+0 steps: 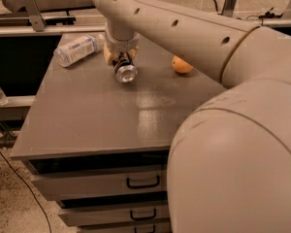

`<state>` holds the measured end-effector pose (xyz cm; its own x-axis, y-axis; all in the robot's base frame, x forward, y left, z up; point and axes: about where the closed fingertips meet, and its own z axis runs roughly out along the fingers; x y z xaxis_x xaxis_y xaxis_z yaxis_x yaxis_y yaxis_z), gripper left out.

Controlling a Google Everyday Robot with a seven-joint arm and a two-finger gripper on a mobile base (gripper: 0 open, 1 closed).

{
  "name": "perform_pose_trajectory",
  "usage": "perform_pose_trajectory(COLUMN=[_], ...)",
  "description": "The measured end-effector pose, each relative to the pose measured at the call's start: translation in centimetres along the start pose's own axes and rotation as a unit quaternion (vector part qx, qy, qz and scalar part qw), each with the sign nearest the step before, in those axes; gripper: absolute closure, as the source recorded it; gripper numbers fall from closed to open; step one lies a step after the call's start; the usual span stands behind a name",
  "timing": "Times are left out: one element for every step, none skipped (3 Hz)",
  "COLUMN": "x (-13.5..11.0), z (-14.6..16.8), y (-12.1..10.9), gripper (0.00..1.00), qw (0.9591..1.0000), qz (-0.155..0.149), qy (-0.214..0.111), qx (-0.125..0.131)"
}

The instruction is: Place pepsi can upright

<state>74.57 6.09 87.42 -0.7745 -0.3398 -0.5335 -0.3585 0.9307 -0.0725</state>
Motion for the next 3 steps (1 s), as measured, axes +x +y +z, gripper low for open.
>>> perform_pose_trajectory(x=[-2.5,-3.8,-5.0], z=[-3.6,-5.2,-5.4], y=[-0.5,-1.5,-1.2], gripper=[1.0,1.0,1.0], qw=[0.9931,0.9766,0.9565], qz=[-0.067,-0.123,-0.13], qy=[-0.095,-0.175,-0.249], qx=[0.005,-0.019,-0.078])
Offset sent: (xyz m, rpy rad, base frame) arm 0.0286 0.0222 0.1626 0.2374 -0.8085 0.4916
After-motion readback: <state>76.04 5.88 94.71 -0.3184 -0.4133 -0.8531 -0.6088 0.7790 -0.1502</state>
